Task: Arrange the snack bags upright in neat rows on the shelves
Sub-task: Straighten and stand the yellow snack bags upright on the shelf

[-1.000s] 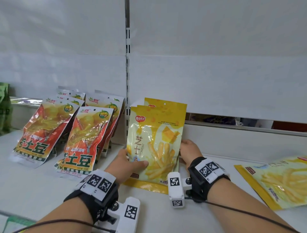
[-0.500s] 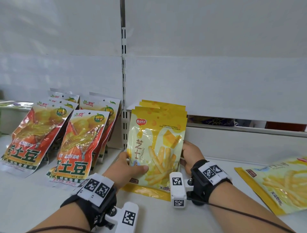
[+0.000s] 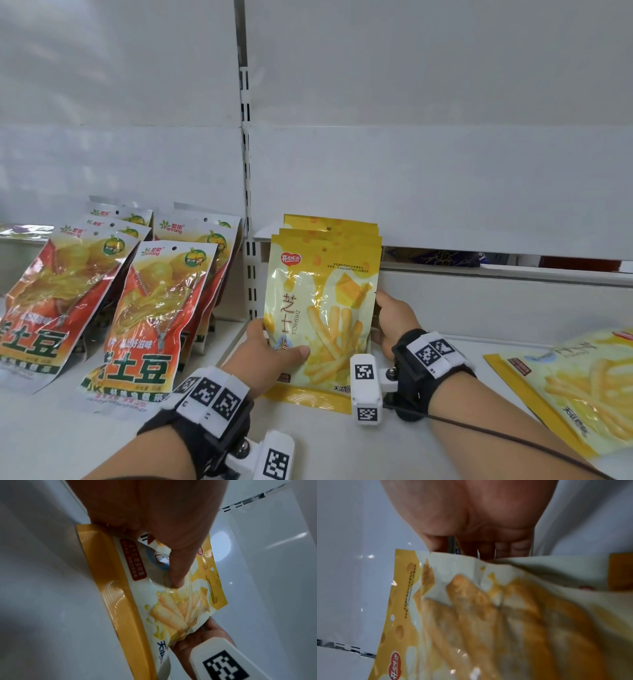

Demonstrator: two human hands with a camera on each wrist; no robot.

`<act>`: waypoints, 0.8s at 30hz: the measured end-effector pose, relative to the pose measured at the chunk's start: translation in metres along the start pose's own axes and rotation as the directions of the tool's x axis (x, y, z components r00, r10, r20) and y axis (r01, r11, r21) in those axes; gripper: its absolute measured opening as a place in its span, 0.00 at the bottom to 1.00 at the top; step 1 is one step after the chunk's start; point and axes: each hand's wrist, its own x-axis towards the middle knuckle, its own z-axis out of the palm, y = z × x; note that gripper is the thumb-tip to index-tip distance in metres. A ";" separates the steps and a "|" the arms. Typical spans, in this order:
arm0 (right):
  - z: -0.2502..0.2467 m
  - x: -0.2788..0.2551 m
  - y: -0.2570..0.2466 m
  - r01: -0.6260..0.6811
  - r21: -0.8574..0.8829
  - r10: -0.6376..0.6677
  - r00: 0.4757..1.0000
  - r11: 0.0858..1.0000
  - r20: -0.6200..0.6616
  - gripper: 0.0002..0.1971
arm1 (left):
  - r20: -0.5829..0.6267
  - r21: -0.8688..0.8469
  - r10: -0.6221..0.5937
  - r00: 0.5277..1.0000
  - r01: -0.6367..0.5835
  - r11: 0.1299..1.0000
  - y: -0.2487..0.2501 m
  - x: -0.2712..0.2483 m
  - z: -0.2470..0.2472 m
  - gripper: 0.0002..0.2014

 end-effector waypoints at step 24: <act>-0.110 -0.088 -0.033 0.075 -0.120 -0.109 0.947 0.990 -0.302 0.16 | -0.084 -0.105 0.438 0.895 -0.445 0.889 0.094 -0.029 0.065 0.10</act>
